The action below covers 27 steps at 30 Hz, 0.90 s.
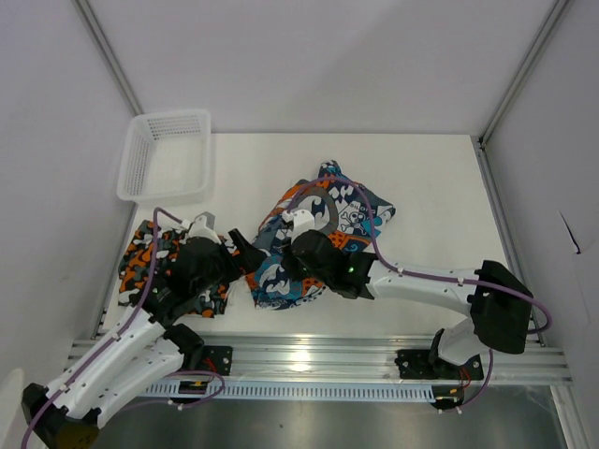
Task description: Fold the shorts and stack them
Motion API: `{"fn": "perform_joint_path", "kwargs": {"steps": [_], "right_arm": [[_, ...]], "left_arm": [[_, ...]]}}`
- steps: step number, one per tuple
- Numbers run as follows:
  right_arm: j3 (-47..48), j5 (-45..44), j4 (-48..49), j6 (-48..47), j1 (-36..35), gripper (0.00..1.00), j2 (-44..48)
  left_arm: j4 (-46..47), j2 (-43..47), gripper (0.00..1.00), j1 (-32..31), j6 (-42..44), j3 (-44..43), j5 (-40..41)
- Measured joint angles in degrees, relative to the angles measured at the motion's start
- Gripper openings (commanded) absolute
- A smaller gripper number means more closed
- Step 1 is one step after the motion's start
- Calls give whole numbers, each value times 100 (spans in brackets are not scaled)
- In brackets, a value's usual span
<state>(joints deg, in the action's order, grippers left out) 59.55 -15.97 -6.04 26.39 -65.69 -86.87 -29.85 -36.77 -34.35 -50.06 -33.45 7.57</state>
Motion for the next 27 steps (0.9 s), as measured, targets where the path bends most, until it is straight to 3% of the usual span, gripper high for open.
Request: {"fn": "perform_joint_path", "kwargs": {"steps": [4,7,13,20,27], "right_arm": [[-435,247,133,28,160,41,142],[-931,476,186,103,365,47,323],[-1814,1032,190,688,1097,75,863],[-2546,1794,286,1602,2979,75,1744],[-2697,2817,824,2017,4190,74,1104]], "left_arm": [[87,289,99,0,7,15,-31],[184,385,99,0,4,103,-133],[472,177,97,0,-48,577,-529],[951,76,89,0,-46,957,-986],[1644,-236,83,0,-48,1248,-1292]]}}
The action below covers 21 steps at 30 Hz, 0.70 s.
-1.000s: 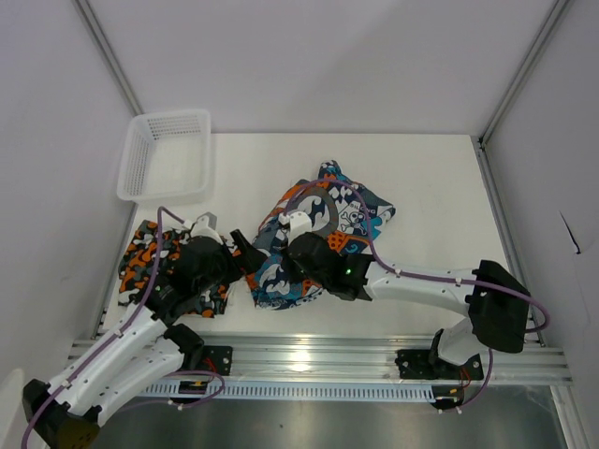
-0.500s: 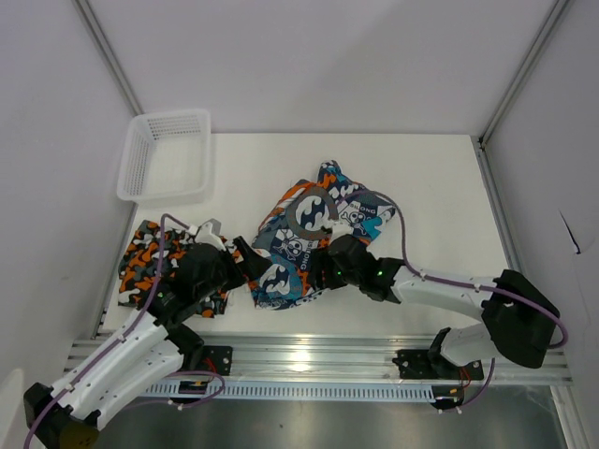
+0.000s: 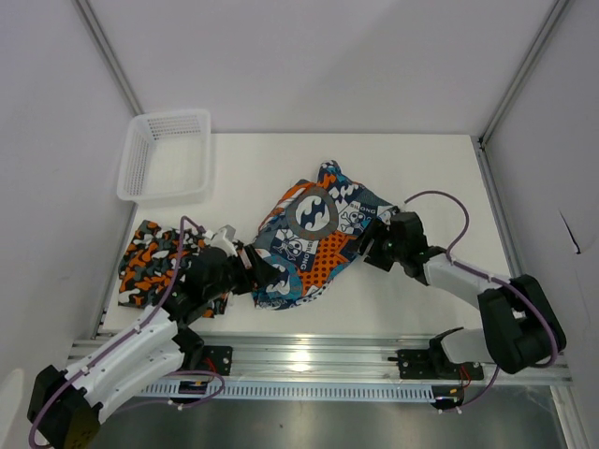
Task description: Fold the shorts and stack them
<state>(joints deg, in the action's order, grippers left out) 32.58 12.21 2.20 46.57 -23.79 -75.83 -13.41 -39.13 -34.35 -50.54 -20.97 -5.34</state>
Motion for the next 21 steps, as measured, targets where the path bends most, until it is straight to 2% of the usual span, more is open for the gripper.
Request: {"fn": "perform_joint_path", "kwargs": {"steps": [6,9,12,13,15,16,18,21], "right_arm": [[0,365,487,249,129,75,-767],[81,437,726,358,131,71,-1019],[243,426,901,417,138,55,-1305],[267,417,931,431,140,43,-1373],[275,365,935,470,142,31,-1432],[275,341,922,476,142,17,-1434],[275,278,920,494,142,3,-1421],[275,186,863,505,142,0,-1355]], "left_arm": [[365,-345,78,0,2,227,-146],[553,-485,74,0,0,280,-175],[750,-627,70,0,0,341,-208],[822,-682,68,0,-2,358,-223],[925,-798,68,0,2,382,-238],[979,-872,68,-2,2,396,-238],[1099,-1021,66,-15,0,435,-238],[1307,-1263,63,-42,-4,479,-247]]}}
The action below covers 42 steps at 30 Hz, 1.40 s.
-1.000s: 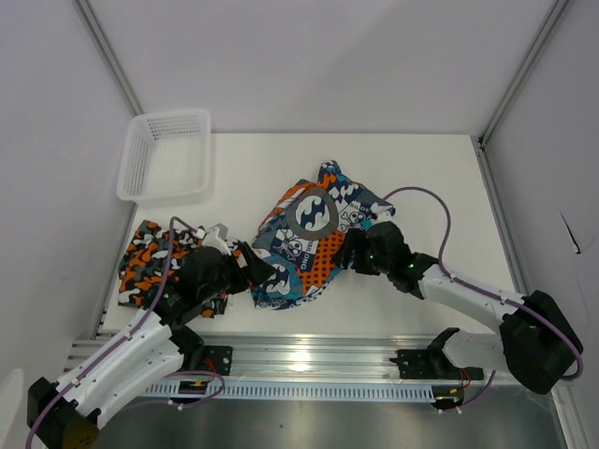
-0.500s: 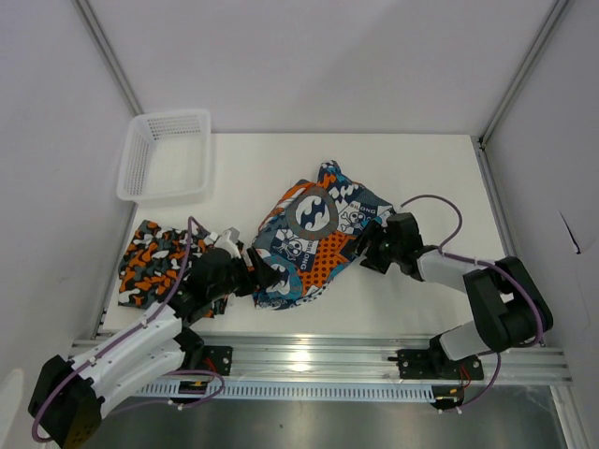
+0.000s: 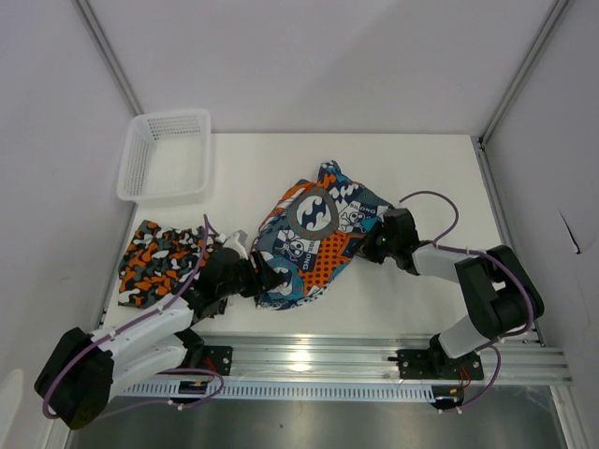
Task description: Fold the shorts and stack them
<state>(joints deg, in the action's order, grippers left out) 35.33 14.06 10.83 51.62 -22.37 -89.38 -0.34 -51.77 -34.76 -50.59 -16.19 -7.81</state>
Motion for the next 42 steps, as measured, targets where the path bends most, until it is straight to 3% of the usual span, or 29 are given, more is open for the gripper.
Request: {"fn": "perform_joint_path", "kwargs": {"steps": [5,10,18,23,29,35,41,42], "right_arm": [[7,-90,-131,-39,0,0,166],[7,-136,-208,-76,0,0,197],[7,-138,-216,-83,0,0,195],[7,-138,-216,-83,0,0,195],[7,-138,-216,-83,0,0,195],[7,-138,-216,-81,0,0,195],[7,-136,-214,-81,0,0,195],[9,-133,-214,-81,0,0,195]], "left_arm": [[92,-109,69,-140,-2,7,-9],[-155,363,76,-348,-7,50,122],[-671,949,77,-444,-46,120,164],[-1095,940,78,-629,-48,107,317],[-931,647,77,-763,-251,111,310],[-614,584,65,-887,-411,116,431],[-122,214,42,-905,-450,114,863],[9,118,33,-905,-452,111,938]]}}
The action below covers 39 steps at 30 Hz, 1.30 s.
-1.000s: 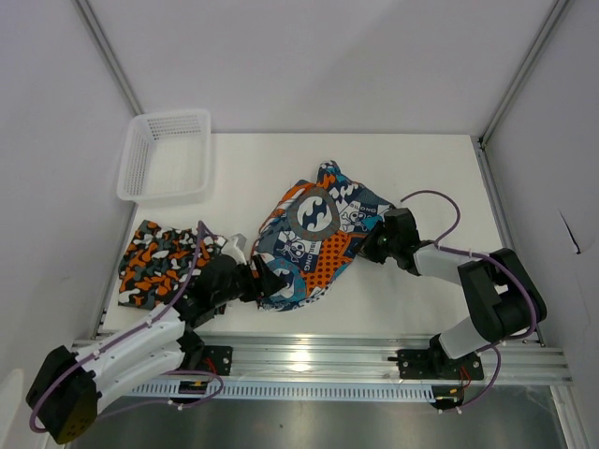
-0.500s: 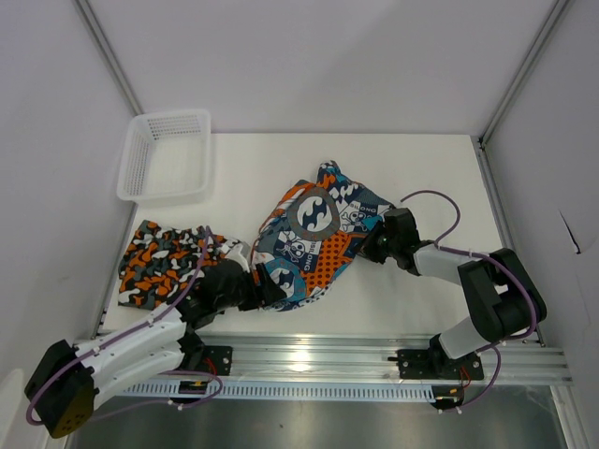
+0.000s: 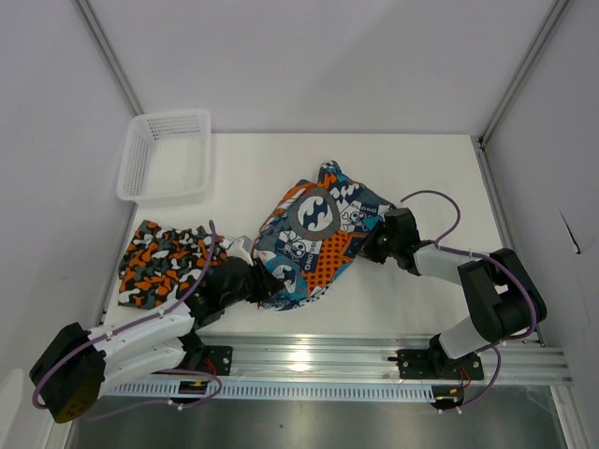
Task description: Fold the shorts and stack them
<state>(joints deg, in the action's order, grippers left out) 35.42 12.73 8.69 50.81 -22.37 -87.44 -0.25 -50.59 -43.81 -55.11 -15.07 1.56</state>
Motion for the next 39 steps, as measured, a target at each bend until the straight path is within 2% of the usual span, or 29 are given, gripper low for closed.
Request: {"fn": "perform_joint_path", "kwargs": {"steps": [2,3,4,10,14,19,22,25,28,30,31,33,35,39], "right_arm": [[0,0,0,0,0,0,2],[-2,0,-4,0,0,0,2],[-2,0,-9,-2,2,0,7],[-2,-37,-341,-7,39,0,389],[0,-212,-953,-11,48,0,984],[313,-649,-2452,0,-15,0,1773],[852,-1045,-3532,61,-155,0,2275],[1537,-1163,-4105,81,-319,0,2520],[2295,-1274,-4354,20,-326,0,2345],[2647,-1327,-4483,-50,-321,8,2063],[2761,-1366,-4494,-101,-315,21,1884],[2802,-1443,-4509,-269,-262,28,1591],[2750,-1440,-4527,-396,-214,46,1364],[2393,-1268,-4297,-669,-85,50,1224]], "left_arm": [[201,-199,23,-2,-2,-13,111],[267,-304,8,-2,-7,-35,140],[304,-389,0,-2,-26,-76,149],[249,-236,0,-9,9,-398,136],[-236,546,0,-9,-35,-431,109],[-1381,1696,0,-11,-216,-625,136],[-2282,2138,0,-17,-343,-1193,358],[-2968,2221,0,-35,-382,-2022,778],[-3252,1989,0,-24,-341,-2796,1104],[-3268,1733,0,9,-286,-3091,1213],[-3283,1552,0,52,-240,-3202,1270],[-3292,1300,0,151,-175,-3254,1342],[-3320,1073,0,310,-118,-3244,1307],[-3115,848,0,678,-72,-2938,1069]]}}
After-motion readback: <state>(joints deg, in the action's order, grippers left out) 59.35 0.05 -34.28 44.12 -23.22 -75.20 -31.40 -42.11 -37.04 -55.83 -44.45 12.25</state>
